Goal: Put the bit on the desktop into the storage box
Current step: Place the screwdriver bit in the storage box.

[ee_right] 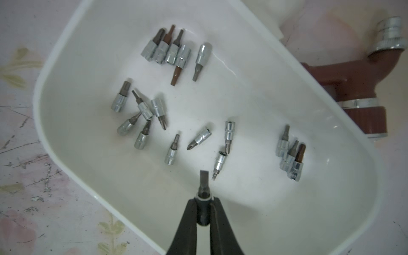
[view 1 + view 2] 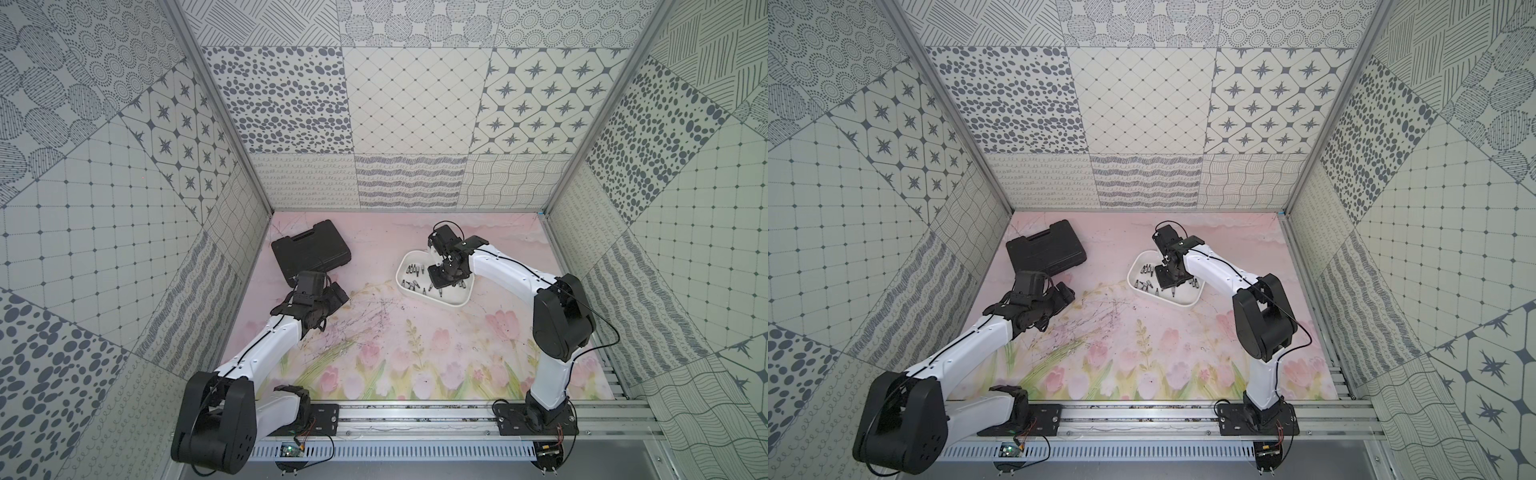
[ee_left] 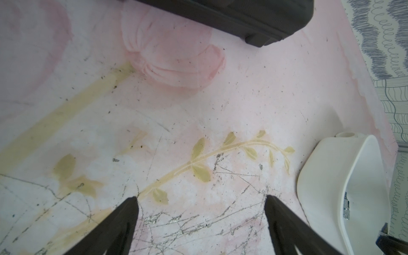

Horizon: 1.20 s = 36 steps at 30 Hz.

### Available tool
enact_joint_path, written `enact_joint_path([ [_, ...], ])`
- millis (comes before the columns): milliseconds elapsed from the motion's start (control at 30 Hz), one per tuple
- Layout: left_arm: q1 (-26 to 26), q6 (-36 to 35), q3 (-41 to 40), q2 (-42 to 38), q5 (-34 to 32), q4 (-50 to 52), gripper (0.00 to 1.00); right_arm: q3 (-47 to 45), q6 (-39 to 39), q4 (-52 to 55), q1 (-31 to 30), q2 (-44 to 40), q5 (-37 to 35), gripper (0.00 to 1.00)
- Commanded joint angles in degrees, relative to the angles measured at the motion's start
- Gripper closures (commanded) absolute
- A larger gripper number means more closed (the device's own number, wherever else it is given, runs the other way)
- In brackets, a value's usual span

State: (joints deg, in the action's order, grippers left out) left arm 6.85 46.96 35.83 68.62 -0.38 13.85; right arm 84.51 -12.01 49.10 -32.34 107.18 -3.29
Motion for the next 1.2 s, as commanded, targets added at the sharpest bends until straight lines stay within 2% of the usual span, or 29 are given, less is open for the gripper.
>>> enact_joint_path([
  [0,-0.1,0.4,-0.2,0.3,0.7,-1.6,0.06,-1.1,-0.7,-3.9,0.8,-0.9,-1.5,0.91],
  [467,-0.2,0.2,-0.1,0.3,0.4,-1.3,0.06,-0.3,0.0,-6.5,2.8,6.2,-6.1,0.89],
  [1167,-0.1,0.5,-0.1,0.3,1.1,-1.8,0.05,-0.4,-0.5,-6.6,3.2,8.0,-8.0,0.82],
])
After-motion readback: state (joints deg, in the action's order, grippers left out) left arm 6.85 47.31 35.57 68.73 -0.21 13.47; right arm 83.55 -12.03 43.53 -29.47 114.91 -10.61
